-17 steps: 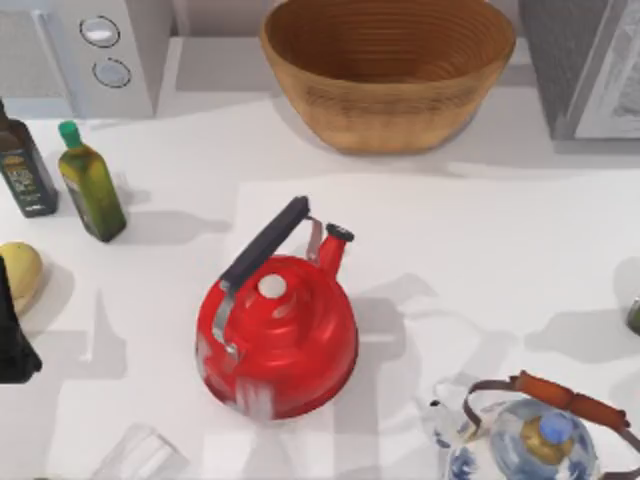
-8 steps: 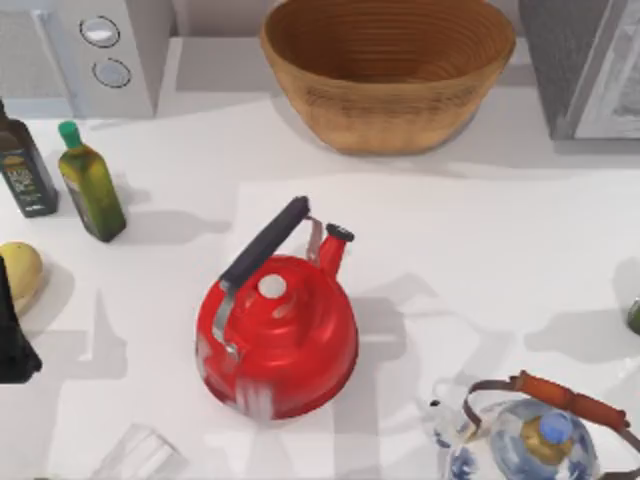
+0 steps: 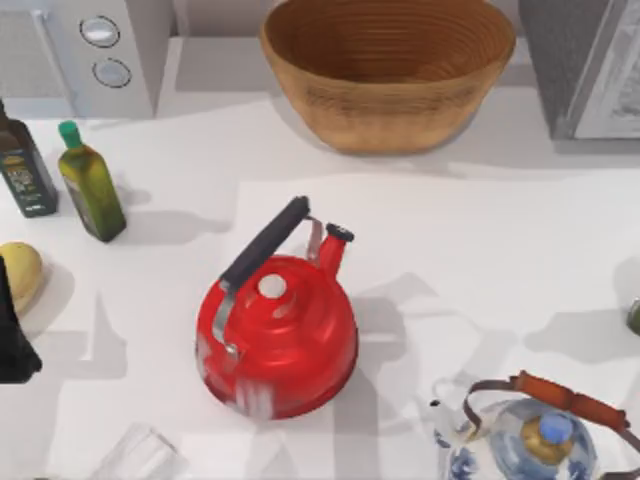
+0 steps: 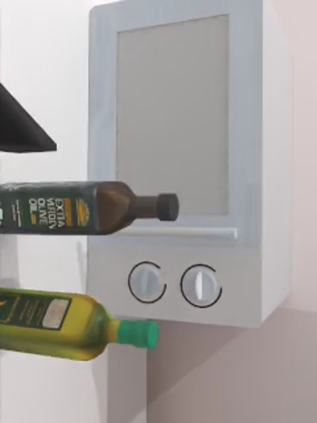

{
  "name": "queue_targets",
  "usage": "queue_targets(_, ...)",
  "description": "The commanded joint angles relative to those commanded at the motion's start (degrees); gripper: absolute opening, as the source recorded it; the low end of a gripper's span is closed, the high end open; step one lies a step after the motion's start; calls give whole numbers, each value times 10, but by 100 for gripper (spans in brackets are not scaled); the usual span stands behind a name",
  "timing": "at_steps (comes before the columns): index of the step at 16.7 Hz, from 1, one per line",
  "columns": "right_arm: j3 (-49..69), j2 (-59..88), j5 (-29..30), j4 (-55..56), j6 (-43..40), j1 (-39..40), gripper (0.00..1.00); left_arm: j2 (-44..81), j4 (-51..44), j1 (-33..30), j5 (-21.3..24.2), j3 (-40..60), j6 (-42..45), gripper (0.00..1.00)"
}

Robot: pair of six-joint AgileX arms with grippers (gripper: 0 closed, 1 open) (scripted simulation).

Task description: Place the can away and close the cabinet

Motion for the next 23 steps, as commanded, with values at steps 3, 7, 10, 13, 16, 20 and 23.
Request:
queue_targets(3, 1, 1, 151, -8, 2, 150, 100, 0, 0, 0, 0, 0, 0, 100)
queue_targets(7, -5, -7, 366, -16, 4, 367, 100, 0, 0, 0, 0, 0, 0, 100)
queue_targets(10, -14, -18, 502, -18, 4, 509, 100, 0, 0, 0, 0, 0, 0, 100)
queue_targets(13, -23, -29, 595, -20, 2, 603, 100, 0, 0, 0, 0, 0, 0, 100)
queue_targets(16, -28, -34, 635, -20, 1, 642, 100, 0, 0, 0, 0, 0, 0, 100)
queue_targets(20, -24, -48, 647, -24, -7, 629, 100, 0, 0, 0, 0, 0, 0, 100)
queue_targets(23, -8, -27, 637, -19, -6, 619, 100, 0, 0, 0, 0, 0, 0, 100)
